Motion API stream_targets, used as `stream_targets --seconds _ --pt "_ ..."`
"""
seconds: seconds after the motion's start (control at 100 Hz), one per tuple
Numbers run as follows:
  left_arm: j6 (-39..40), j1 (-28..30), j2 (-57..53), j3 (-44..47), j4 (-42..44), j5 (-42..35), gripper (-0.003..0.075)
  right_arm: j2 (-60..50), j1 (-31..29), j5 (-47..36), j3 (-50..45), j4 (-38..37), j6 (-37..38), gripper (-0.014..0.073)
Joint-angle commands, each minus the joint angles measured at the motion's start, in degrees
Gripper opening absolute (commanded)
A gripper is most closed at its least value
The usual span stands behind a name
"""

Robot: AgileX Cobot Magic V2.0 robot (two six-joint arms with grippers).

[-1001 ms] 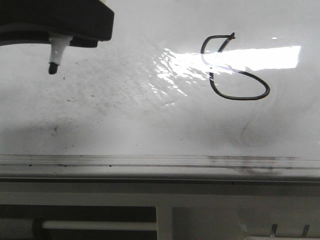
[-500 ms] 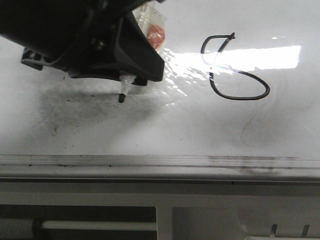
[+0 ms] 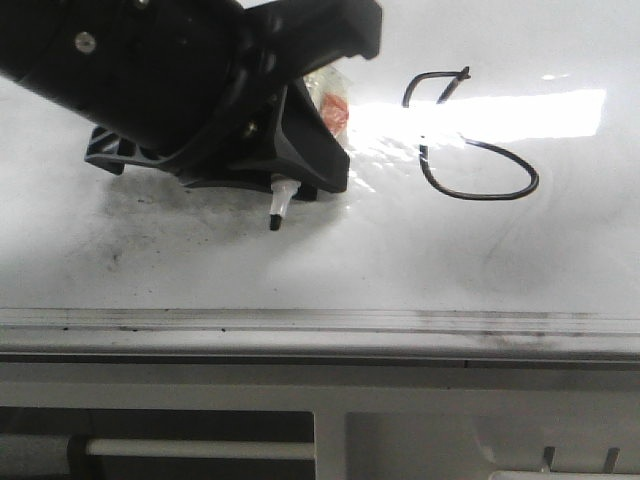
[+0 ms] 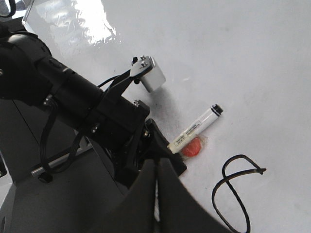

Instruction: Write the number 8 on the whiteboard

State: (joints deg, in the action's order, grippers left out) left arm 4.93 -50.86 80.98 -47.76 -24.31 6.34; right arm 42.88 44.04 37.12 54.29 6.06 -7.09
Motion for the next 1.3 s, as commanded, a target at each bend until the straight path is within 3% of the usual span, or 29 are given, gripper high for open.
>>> stream_targets --seconds 0.0,0.47,0.54,0.67,0.74,0.89,1.091,1.291 --pt "0.62 3.21 -0.62 -1.37 -0.14 -5.77 -0.0021 -0.22 -0.25 -3.8 1.71 -0.38 0.16 -0.006" --pt "0.4 4.7 -0.62 -1.37 2.71 -5.17 -0.0011 -0.22 -0.25 -4.51 1.71 -0.38 0.16 -0.006" --pt "0.4 4.7 -0.62 -1.37 2.84 -5.27 0.005 -0.22 -0.25 -4.6 1.71 -0.38 0.16 -0.006" --pt "0.4 4.7 0.95 -1.37 2.73 -5.43 0.0274 -0.22 -0.25 -4.6 1.71 -0.38 0.16 -0.006" --pt "0.4 4.7 1.92 -1.37 2.3 -5.43 0.0353 -0.22 -0.25 -4.6 1.71 -0.38 0.16 -0.006" --pt "0.4 4.7 2.51 -1.37 1.84 -6.34 0.0403 -0.22 -0.25 -4.6 1.71 -0.38 0.16 -0.006" --pt "0.4 4.7 -0.53 -2.08 2.4 -3.42 0.0556 -0.43 -0.25 -3.34 1.71 -3.0 0.16 -0.006" --pt "0.4 4.7 -10.21 -2.08 6.48 5.26 0.0559 -3.75 -0.25 1.2 1.71 -7.04 0.16 -0.006"
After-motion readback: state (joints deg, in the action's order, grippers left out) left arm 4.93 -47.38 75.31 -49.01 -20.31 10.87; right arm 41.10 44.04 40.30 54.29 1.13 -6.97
